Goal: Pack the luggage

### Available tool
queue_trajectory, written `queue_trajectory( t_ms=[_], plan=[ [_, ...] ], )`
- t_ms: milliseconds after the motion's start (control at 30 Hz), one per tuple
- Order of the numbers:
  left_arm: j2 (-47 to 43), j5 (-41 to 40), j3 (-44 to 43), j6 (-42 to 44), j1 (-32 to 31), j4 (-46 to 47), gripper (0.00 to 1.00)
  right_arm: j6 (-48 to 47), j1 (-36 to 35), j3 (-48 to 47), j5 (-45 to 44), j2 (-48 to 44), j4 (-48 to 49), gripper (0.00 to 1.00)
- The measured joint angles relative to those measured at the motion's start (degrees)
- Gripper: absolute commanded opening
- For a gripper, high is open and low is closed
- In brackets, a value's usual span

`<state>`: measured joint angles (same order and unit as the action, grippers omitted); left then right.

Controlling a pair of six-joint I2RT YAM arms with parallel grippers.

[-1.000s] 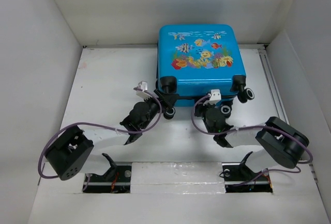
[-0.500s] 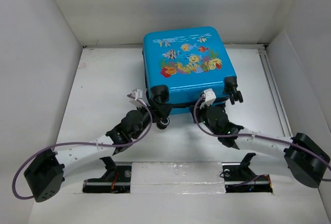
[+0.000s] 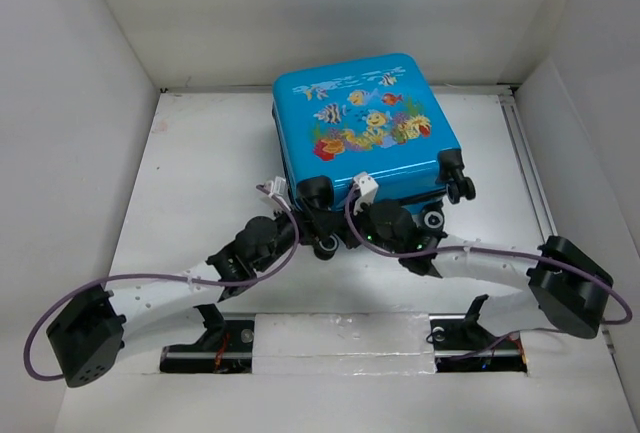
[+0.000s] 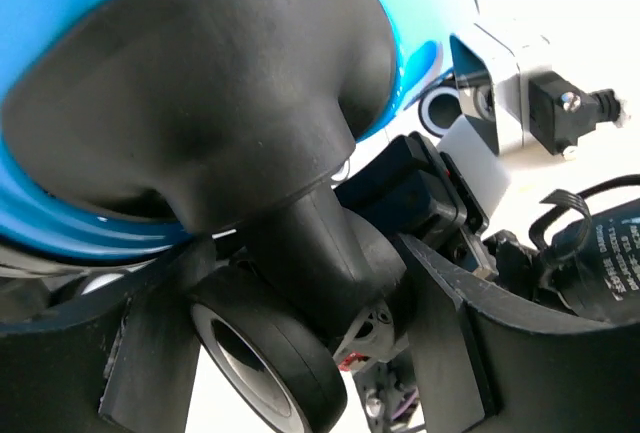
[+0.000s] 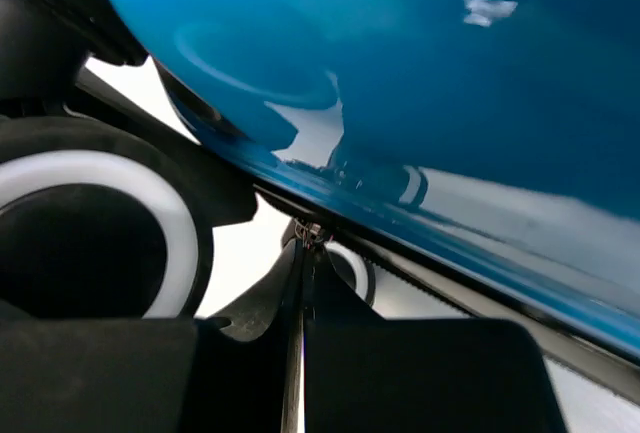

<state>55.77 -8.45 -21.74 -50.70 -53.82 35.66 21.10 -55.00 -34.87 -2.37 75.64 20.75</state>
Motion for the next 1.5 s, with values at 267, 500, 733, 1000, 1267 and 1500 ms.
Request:
queue_trajectory(
  t_ms=[267, 500, 733, 1000, 1267, 1500],
  plan=[
    [-1.6, 0.4, 1.1, -0.9, 0.9, -0.6, 0.00, 1.9, -0.4, -0.3, 0.5, 3.3, 4.5, 0.00],
    [-1.9, -0.9, 1.6, -0.7, 1.1, 1.0, 0.27, 3.4, -0.5, 2.4, -0.3, 6.8, 17.3, 0.00],
    [-6.6, -1.1, -1.3, 4.1, -2.6, -6.0, 1.00, 3.7, -1.6, 8.1, -1.6, -2.9, 13.5, 0.00],
    [-16.7, -11.1, -7.3, 10.3, -2.1, -15.8, 0.46, 2.2, 7.3, 10.3, 10.8, -8.5, 8.8, 0.00],
    [-12.8, -8.1, -8.8, 11.8, -1.2, -19.4, 0.01, -3.0, 20.0, 8.2, 28.2, -9.4, 3.0, 0.00],
    [-8.0, -1.0, -9.0, 12.8, -1.2, -21.2, 0.01, -4.0, 30.1, 3.7, 33.5, -8.0, -3.7, 0.00]
  ],
)
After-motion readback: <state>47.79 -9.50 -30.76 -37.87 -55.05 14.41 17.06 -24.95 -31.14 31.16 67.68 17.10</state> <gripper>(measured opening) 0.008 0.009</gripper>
